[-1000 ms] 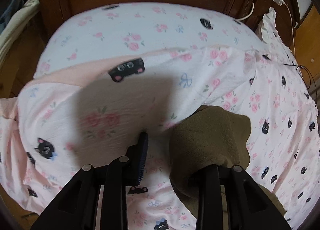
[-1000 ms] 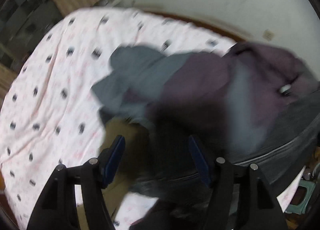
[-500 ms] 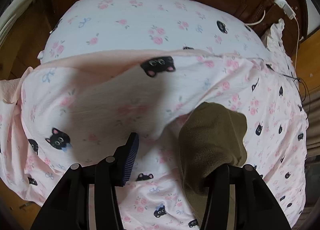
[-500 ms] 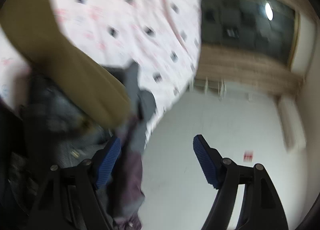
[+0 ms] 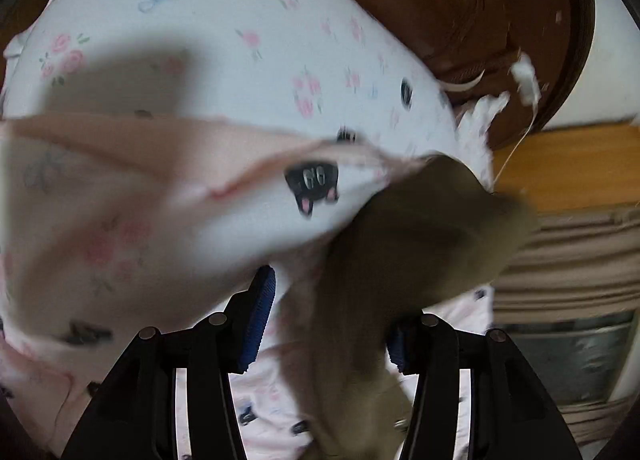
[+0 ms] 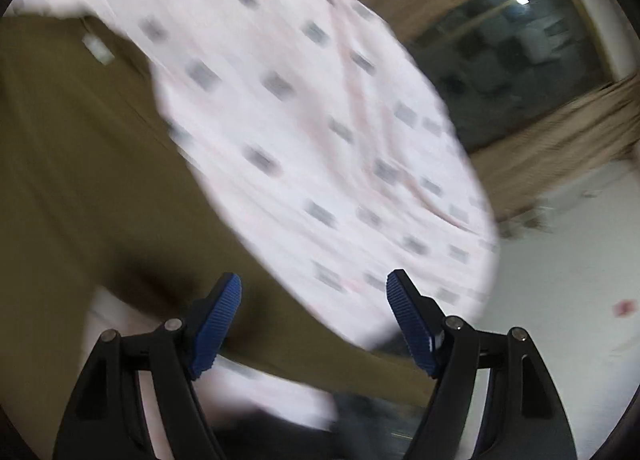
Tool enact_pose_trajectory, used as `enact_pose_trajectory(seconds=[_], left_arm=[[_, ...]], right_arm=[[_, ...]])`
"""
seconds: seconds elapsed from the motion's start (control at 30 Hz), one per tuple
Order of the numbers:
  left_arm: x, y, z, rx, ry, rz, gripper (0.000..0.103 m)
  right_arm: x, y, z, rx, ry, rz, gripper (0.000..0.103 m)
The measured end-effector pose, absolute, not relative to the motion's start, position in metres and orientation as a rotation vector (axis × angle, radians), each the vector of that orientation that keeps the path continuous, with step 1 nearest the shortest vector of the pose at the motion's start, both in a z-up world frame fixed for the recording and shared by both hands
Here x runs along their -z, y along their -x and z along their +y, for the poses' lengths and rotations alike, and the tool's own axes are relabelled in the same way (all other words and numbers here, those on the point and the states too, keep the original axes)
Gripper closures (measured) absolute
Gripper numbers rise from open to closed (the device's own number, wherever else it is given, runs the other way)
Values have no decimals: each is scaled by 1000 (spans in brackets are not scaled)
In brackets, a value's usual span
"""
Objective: Fold clothes
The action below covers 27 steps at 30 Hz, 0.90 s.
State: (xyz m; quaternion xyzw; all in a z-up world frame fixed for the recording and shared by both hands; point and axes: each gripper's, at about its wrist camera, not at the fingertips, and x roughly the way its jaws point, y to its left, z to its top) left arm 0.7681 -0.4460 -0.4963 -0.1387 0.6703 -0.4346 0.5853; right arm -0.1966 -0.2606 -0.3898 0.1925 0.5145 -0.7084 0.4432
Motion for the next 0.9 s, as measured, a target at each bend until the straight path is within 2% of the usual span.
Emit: enact_pose_trajectory(seconds=[0.1,0.27,0.37,0.5,0.67,0.9], left_arm=[[500,-791,-431,975,520,1574,58],[490,-822,-414,929,526,1544,57],[475,-831,-413,920,432,1519,57],[432,-826,-440,1061,125,1422,56],[378,-803,-460,1320,-155,1285,54],[332,-819,-399,1424,-227,1157,54]], right_arm=[[386,106,-310,1600,-483,1164,26],[381,-56,-380,1340,-437,1048,26],[381,-138,-410,1233,-412,1005,26],[382,-235,-445,1140,-386,949,26],[381,-367,-465,1057,5,985,26],[385,-562,-487,800,345,888,26]])
